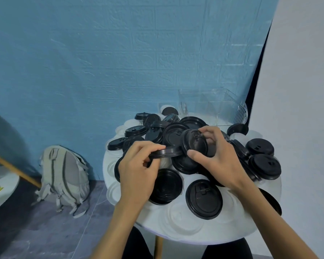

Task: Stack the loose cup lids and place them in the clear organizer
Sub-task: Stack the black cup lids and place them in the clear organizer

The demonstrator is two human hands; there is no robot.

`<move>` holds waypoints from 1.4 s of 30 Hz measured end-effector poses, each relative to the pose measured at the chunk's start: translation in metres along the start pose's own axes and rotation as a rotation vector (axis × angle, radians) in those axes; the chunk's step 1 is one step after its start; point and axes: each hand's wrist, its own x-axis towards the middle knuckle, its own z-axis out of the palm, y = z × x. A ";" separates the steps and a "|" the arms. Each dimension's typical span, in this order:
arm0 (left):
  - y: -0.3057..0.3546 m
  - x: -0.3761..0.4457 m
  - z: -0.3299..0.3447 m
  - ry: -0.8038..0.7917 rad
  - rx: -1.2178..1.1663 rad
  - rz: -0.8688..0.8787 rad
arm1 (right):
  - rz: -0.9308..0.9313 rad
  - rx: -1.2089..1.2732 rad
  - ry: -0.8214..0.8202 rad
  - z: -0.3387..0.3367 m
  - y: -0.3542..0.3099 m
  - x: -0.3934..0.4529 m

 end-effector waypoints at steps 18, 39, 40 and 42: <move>0.017 0.010 0.013 0.275 -0.018 0.128 | -0.015 0.250 -0.292 0.004 -0.034 0.010; 0.047 0.021 -0.006 -0.166 -0.564 -0.469 | -0.215 0.317 -0.145 0.012 -0.023 0.006; 0.049 0.021 -0.009 -0.253 -0.645 -0.541 | -0.217 0.294 -0.134 0.011 -0.023 0.006; 0.047 0.025 -0.018 -0.385 -0.860 -0.668 | -0.226 0.237 -0.123 0.009 -0.023 0.005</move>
